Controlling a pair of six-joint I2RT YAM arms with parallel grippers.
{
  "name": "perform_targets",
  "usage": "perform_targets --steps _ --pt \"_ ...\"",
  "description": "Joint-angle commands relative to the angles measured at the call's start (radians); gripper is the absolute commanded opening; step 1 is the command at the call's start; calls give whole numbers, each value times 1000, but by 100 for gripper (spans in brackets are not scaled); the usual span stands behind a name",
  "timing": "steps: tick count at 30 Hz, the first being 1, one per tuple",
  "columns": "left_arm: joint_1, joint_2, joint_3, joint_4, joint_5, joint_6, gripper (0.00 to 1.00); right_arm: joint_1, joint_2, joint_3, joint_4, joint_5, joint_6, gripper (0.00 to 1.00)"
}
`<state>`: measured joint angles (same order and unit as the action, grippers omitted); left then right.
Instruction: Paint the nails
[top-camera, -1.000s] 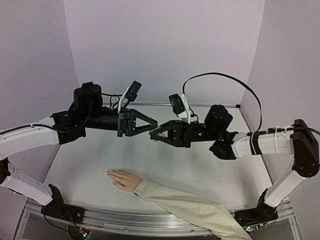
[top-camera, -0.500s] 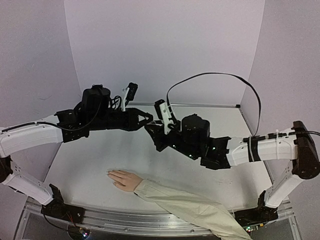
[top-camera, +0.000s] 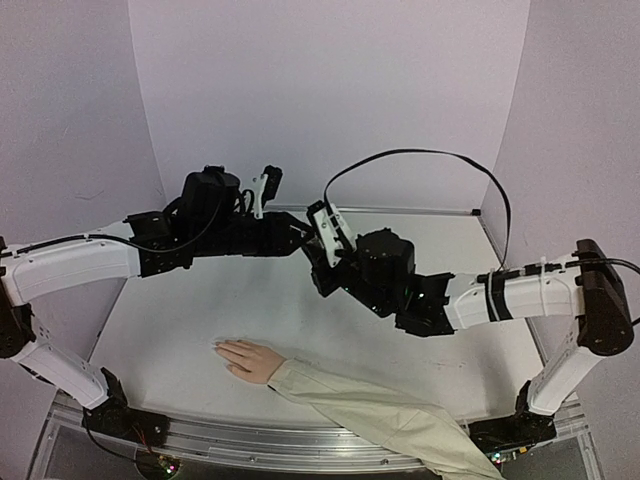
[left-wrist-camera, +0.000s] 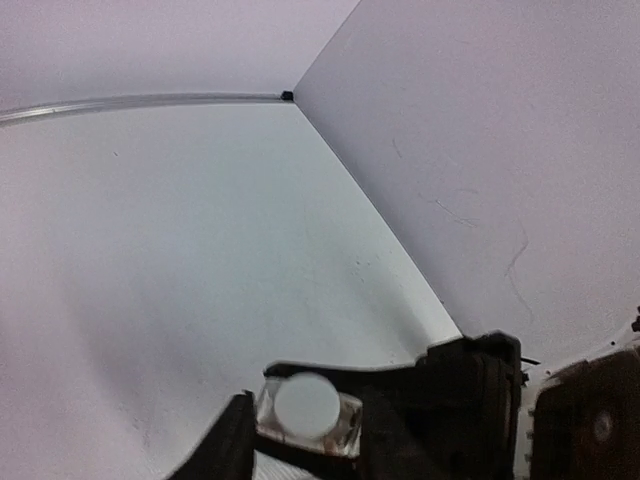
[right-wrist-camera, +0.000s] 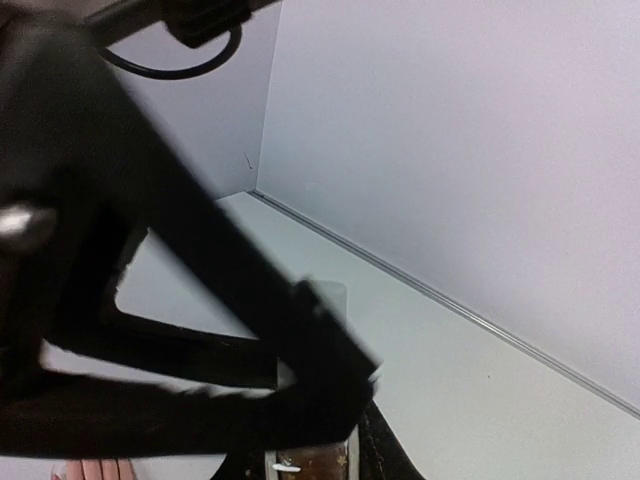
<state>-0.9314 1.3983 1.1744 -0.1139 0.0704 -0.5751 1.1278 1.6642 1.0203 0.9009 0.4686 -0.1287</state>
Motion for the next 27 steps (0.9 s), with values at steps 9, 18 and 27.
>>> perform_targets --steps 9,18,27 --pt "55 -175 -55 157 330 49 78 -185 -297 -17 -214 -842 251 0" --pt "60 -191 -129 474 629 -17 73 -227 -290 -35 82 -1334 551 0" --pt "9 -177 -94 507 686 12 47 -227 -203 1 262 -1432 704 0"
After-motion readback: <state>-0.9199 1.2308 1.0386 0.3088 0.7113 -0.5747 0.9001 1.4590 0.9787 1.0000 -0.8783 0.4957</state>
